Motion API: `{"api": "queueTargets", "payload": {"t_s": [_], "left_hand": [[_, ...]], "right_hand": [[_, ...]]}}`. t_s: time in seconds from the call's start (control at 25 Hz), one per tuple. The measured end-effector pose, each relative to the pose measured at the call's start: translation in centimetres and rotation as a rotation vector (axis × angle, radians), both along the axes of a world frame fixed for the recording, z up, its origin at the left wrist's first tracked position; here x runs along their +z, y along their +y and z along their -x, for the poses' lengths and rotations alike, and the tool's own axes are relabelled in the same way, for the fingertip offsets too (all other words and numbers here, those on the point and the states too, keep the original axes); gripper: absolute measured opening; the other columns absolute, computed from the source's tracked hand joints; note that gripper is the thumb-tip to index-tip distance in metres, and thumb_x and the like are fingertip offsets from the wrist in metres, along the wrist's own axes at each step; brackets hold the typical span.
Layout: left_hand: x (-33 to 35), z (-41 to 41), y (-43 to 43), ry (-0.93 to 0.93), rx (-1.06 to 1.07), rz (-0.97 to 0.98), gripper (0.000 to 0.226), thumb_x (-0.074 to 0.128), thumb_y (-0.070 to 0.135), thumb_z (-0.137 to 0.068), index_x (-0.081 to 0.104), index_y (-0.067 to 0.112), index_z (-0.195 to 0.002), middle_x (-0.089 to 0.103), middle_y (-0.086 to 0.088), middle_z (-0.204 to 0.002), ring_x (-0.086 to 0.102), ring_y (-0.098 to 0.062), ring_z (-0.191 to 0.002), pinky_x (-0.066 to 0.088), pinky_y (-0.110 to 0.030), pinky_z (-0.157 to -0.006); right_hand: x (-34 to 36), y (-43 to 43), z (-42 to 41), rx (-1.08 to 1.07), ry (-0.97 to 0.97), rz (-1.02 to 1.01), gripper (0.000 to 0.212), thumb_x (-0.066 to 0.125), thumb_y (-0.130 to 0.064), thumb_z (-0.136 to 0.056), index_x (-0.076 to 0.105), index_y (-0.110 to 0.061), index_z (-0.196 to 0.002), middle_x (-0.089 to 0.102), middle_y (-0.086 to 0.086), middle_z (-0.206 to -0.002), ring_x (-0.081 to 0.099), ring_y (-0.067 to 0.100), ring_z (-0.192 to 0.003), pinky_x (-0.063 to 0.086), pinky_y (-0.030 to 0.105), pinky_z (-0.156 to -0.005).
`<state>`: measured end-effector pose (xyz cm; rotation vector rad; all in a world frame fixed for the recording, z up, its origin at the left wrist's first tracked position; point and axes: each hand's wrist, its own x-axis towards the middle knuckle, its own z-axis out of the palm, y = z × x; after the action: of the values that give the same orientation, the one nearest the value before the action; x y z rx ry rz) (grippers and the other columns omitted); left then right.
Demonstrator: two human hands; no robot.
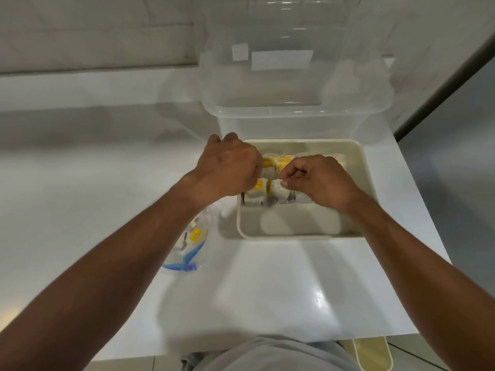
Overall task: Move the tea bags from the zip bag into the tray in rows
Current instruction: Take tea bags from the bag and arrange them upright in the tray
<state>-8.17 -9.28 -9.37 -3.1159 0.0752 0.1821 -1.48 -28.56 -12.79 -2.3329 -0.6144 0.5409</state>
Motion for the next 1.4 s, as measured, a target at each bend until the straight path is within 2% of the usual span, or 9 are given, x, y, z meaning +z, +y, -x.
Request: {"api": "queueTargets", "payload": {"t_s": [0.28,0.36,0.48,0.6,0.8,0.96,1.08,1.24,1.4], "left_hand": [[0.7,0.4,0.5,0.227,-0.081,0.043,0.018,0.063,0.044,-0.083,0.073,0.035,-0.096,0.059,0.013,-0.092,0.048,-0.02,-0.102,0.042,-0.038,-0.082],[0.2,-0.2,-0.1,0.229,-0.102,-0.037,0.016,0.062,0.039,-0.083,0.071,0.03,-0.092,0.06,0.011,-0.093,0.046,-0.021,-0.1,0.039,-0.037,-0.077],[-1.4,-1.4,-1.0,0.092,-0.159,-0.292,0.01,0.054,0.025,-0.087,0.064,0.024,-0.087,0.059,0.006,-0.089,0.041,-0.022,-0.094,0.027,-0.036,-0.07],[-2.9,-2.1,-0.9,0.021,-0.165,-0.387,0.011,0.051,0.022,-0.091,0.062,0.021,-0.088,0.062,0.004,-0.091,0.045,-0.025,-0.1,0.023,-0.038,-0.07],[-3.1,-2.7,-0.9,0.017,-0.166,-0.369,0.017,0.053,0.023,-0.089,0.041,0.022,-0.077,0.057,0.003,-0.087,0.045,-0.024,-0.1,0.025,-0.038,-0.07],[-2.4,-2.9,-0.8,0.153,-0.154,-0.271,0.015,0.056,0.026,-0.086,0.047,0.021,-0.074,0.051,0.003,-0.083,0.043,-0.021,-0.095,0.027,-0.036,-0.071],[-2.5,-3.0,-1.0,0.136,-0.17,-0.337,0.026,0.055,0.023,-0.088,0.039,0.019,-0.067,0.045,0.004,-0.077,0.037,-0.02,-0.088,0.026,-0.037,-0.07],[-2.7,-2.9,-1.6,0.081,-0.181,-0.41,0.014,0.052,0.018,-0.091,0.041,0.016,-0.083,0.045,-0.002,-0.083,0.048,-0.024,-0.099,0.026,-0.039,-0.076],[-2.4,-2.6,-1.7,0.089,-0.162,-0.425,0.016,0.054,0.019,-0.09,0.04,0.017,-0.082,0.041,0.001,-0.078,0.046,-0.024,-0.101,0.026,-0.038,-0.077]], "right_hand": [[0.0,-0.1,-0.1,0.24,0.028,0.08,0.008,0.077,-0.024,-0.081,0.074,-0.029,-0.085,0.07,-0.01,-0.077,0.058,-0.006,-0.066,0.037,0.008,-0.059],[-0.5,0.3,-0.4,0.288,0.069,0.137,0.008,0.078,-0.024,-0.08,0.074,-0.029,-0.084,0.07,-0.011,-0.077,0.056,-0.009,-0.065,0.037,0.006,-0.058],[-2.2,1.7,-1.2,0.26,0.039,0.212,0.009,0.076,-0.029,-0.08,0.07,-0.034,-0.083,0.071,-0.015,-0.081,0.064,0.003,-0.081,0.049,0.021,-0.071],[-3.2,2.4,-1.6,0.225,-0.029,0.273,0.009,0.072,-0.034,-0.083,0.07,-0.036,-0.091,0.072,-0.015,-0.089,0.065,0.012,-0.091,0.052,0.032,-0.079],[-3.3,2.7,-1.9,0.233,-0.101,0.343,0.019,0.068,-0.036,-0.084,0.071,-0.037,-0.103,0.07,-0.011,-0.096,0.062,0.018,-0.098,0.051,0.032,-0.078],[-3.4,2.8,-2.1,0.161,-0.131,0.318,0.017,0.068,-0.035,-0.083,0.072,-0.04,-0.099,0.07,-0.014,-0.095,0.062,0.017,-0.098,0.05,0.031,-0.076],[-3.6,3.1,-1.9,0.135,-0.139,0.326,0.019,0.066,-0.032,-0.083,0.072,-0.04,-0.099,0.07,-0.013,-0.096,0.063,0.018,-0.096,0.051,0.032,-0.076],[-4.0,3.2,-1.4,0.125,-0.154,0.334,0.019,0.065,-0.036,-0.081,0.071,-0.037,-0.1,0.07,-0.009,-0.094,0.063,0.021,-0.094,0.052,0.033,-0.072],[-3.0,2.0,-1.2,0.126,-0.151,0.246,0.02,0.07,-0.036,-0.082,0.065,-0.034,-0.101,0.068,-0.013,-0.093,0.061,0.017,-0.093,0.049,0.032,-0.073]]}}
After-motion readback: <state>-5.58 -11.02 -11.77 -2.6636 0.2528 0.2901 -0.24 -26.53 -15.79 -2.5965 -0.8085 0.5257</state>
